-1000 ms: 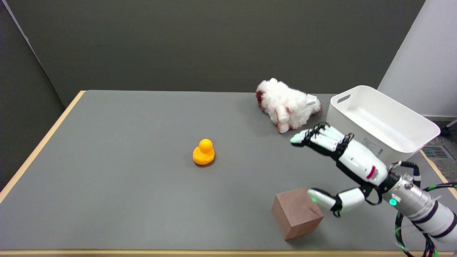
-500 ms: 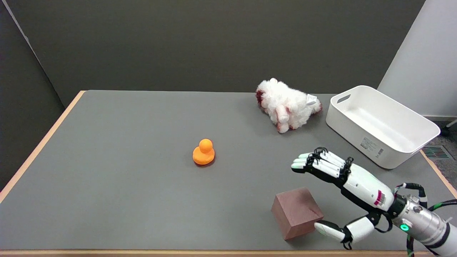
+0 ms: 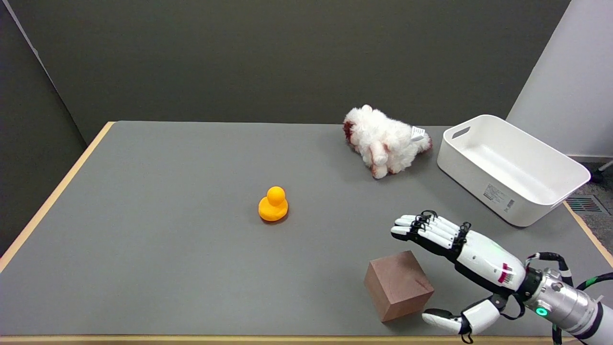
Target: Pick up wooden cube.
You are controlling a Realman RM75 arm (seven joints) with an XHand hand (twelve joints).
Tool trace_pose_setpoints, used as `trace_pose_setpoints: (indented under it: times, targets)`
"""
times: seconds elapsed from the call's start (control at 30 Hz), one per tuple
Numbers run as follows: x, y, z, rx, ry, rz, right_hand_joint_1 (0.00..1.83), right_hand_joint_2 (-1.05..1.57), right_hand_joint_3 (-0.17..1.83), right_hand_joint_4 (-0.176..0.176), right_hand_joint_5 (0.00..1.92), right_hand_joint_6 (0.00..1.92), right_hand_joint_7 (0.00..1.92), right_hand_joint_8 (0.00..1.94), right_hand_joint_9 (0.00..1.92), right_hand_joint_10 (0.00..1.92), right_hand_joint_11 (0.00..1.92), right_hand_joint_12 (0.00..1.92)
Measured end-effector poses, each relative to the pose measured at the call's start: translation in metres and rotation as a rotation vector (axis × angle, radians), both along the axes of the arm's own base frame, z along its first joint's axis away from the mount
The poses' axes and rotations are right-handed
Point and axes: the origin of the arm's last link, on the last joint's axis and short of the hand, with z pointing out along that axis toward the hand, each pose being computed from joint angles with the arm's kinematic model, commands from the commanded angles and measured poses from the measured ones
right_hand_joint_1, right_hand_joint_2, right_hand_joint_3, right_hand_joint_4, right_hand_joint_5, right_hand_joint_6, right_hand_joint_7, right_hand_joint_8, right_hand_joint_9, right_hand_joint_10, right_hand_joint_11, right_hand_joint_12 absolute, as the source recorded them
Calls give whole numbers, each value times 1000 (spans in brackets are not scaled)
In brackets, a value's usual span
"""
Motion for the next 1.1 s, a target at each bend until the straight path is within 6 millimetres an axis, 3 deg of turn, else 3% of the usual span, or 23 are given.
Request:
trace_pose_setpoints:
  times: [0.57,0.77,1.1]
  targets:
    - [-12,-24,-3,-29,87,-65,692,509,931,-44,40,409,31,238,-1,293,-1,783]
    - [-14,-29,-5,-42,99,-81,577,558,807,-49,154,341,126,271,-1,456,-1,883]
    - [-19,-32,-10,-56,106,-106,570,572,814,-77,261,482,253,344,6,651,-1,963]
